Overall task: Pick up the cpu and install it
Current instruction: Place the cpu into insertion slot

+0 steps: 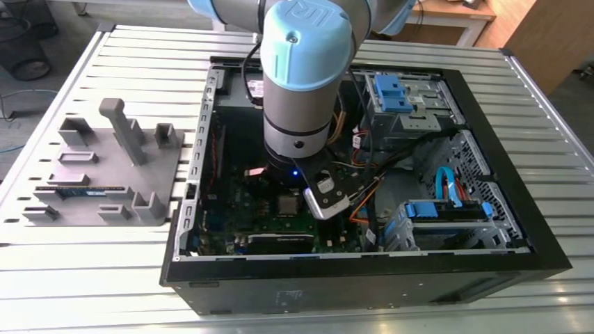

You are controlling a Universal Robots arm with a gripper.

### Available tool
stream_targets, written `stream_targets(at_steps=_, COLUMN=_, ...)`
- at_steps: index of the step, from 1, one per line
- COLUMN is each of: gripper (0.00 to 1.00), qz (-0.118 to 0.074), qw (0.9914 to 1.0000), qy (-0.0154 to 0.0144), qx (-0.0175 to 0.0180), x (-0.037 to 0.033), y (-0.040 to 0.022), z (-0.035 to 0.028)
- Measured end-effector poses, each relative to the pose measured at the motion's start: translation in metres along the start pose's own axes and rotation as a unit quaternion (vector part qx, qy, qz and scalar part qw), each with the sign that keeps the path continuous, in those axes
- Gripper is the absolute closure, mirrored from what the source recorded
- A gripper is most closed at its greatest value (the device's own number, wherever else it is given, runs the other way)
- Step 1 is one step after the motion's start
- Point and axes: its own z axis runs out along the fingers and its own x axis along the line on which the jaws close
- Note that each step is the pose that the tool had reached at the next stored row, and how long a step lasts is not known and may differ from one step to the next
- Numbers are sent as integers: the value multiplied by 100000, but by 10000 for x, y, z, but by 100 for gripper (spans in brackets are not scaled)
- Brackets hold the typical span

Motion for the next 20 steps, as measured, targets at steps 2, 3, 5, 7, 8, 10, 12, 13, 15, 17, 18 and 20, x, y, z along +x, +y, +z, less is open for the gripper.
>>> stream_targets(at_steps=2, gripper=46, qz=4, qw=100000, qy=0, qx=3, x=0, y=0, z=0)
stream_targets(at_steps=3, gripper=46, qz=7, qw=100000, qy=1, qx=0, x=0, y=0, z=0)
stream_targets(at_steps=5, gripper=46, qz=13, qw=100000, qy=0, qx=1, x=0, y=0, z=0)
stream_targets(at_steps=7, gripper=48, qz=17, qw=100000, qy=-3, qx=0, x=0, y=0, z=0)
stream_targets(at_steps=8, gripper=54, qz=13, qw=100000, qy=-17, qx=12, x=-1, y=0, z=0)
stream_targets(at_steps=10, gripper=59, qz=18, qw=100000, qy=6, qx=12, x=-1, y=0, z=-1)
stream_targets(at_steps=12, gripper=59, qz=26, qw=100000, qy=4, qx=8, x=0, y=0, z=-1)
stream_targets(at_steps=13, gripper=59, qz=35, qw=100000, qy=5, qx=8, x=0, y=0, z=-1)
stream_targets(at_steps=15, gripper=60, qz=35, qw=100000, qy=3, qx=6, x=0, y=0, z=0)
stream_targets(at_steps=17, gripper=61, qz=43, qw=100000, qy=1, qx=4, x=0, y=0, z=0)
stream_targets(at_steps=18, gripper=61, qz=44, qw=100000, qy=1, qx=4, x=0, y=0, z=0)
stream_targets(at_steps=20, gripper=61, qz=49, qw=100000, qy=0, qx=4, x=0, y=0, z=0)
